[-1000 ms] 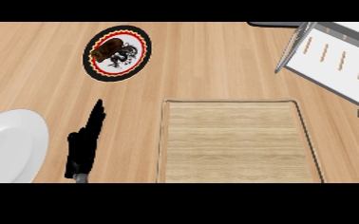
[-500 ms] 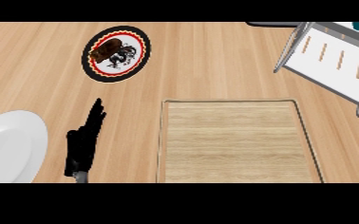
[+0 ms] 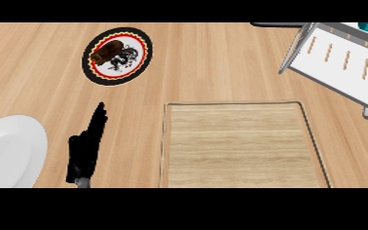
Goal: Pick the cupcake from the tray and place it in the tiered basket
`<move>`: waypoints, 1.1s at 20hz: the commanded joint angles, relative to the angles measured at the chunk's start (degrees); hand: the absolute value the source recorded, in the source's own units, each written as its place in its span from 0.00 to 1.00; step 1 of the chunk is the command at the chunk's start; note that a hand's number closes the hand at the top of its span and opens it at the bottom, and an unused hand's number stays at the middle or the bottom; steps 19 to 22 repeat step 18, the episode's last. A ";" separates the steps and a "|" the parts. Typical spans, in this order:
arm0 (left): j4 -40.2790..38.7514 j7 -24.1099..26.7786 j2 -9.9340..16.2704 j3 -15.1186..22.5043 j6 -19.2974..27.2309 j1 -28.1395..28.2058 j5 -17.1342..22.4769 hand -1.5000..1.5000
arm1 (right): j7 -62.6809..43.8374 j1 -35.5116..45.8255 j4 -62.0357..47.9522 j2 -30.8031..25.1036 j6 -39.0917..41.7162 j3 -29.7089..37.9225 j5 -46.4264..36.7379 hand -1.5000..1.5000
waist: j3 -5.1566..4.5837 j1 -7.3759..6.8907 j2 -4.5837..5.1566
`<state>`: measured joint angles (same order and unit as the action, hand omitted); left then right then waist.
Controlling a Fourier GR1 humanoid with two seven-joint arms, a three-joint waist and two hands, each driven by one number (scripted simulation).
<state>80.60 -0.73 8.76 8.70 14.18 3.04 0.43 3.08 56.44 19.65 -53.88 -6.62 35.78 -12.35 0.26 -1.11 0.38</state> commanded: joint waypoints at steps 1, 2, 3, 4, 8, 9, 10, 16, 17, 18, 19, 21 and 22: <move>-2.09 0.74 -1.39 -0.52 1.02 1.26 0.22 0.50 | -0.87 -4.40 -0.99 -7.21 0.08 4.48 3.12 0.00 | -0.19 1.53 -0.21; -2.77 2.14 -0.73 -0.77 0.52 1.66 -0.03 0.50 | -0.65 -4.98 -1.71 -8.74 -0.73 4.91 3.08 0.00 | -0.17 0.95 0.01; -0.17 -0.28 -1.63 0.86 1.94 2.59 -1.20 0.50 | -1.32 -6.81 -2.97 -11.28 2.87 6.39 4.54 0.00 | -0.11 1.15 -0.14; 0.32 -0.31 0.57 -0.75 0.01 2.52 0.11 0.50 | 2.56 -11.29 -4.13 -11.91 4.15 8.80 6.42 0.00 | -0.03 1.69 -0.16; -0.71 0.82 -1.59 -0.17 0.80 3.90 0.21 0.50 | 2.89 -16.80 -6.80 -19.54 12.99 12.74 10.03 0.00 | -0.06 2.29 -0.29; 1.06 0.18 -0.62 -0.26 0.99 4.06 -0.37 0.50 | 3.15 -19.25 -8.54 -21.49 15.52 13.08 10.00 0.00 | 0.05 2.00 -0.17; -2.30 0.87 -0.95 -1.57 0.78 2.05 0.37 0.50 | 5.03 -21.89 -9.45 -22.01 17.78 14.54 11.27 0.00 | 0.04 3.06 -0.16; -1.05 1.45 -1.43 -1.14 1.26 3.54 -0.14 0.50 | 8.67 -32.64 -13.89 -27.68 29.02 18.98 15.01 0.00 | 0.16 3.28 -0.34; 0.56 0.68 -0.56 -1.71 1.09 4.27 0.24 0.50 | 11.03 -34.76 -14.11 -27.85 31.72 19.71 15.66 0.00 | 0.25 3.73 -0.52; -0.28 0.79 -1.81 -0.53 1.64 4.00 -0.55 0.50 | 10.47 -34.87 -13.78 -28.00 30.59 19.70 15.66 0.00 | 0.24 2.84 -0.25; -0.28 0.79 -1.81 -0.53 1.64 4.00 -0.55 0.50 | 10.47 -34.87 -13.78 -28.00 30.59 19.70 15.66 0.00 | 0.24 2.84 -0.25; -0.28 0.79 -1.81 -0.53 1.64 4.00 -0.55 0.50 | 10.47 -34.87 -13.78 -28.00 30.59 19.70 15.66 0.00 | 0.24 2.84 -0.25; -0.28 0.79 -1.81 -0.53 1.64 4.00 -0.55 0.50 | 10.47 -34.87 -13.78 -28.00 30.59 19.70 15.66 0.00 | 0.24 2.84 -0.25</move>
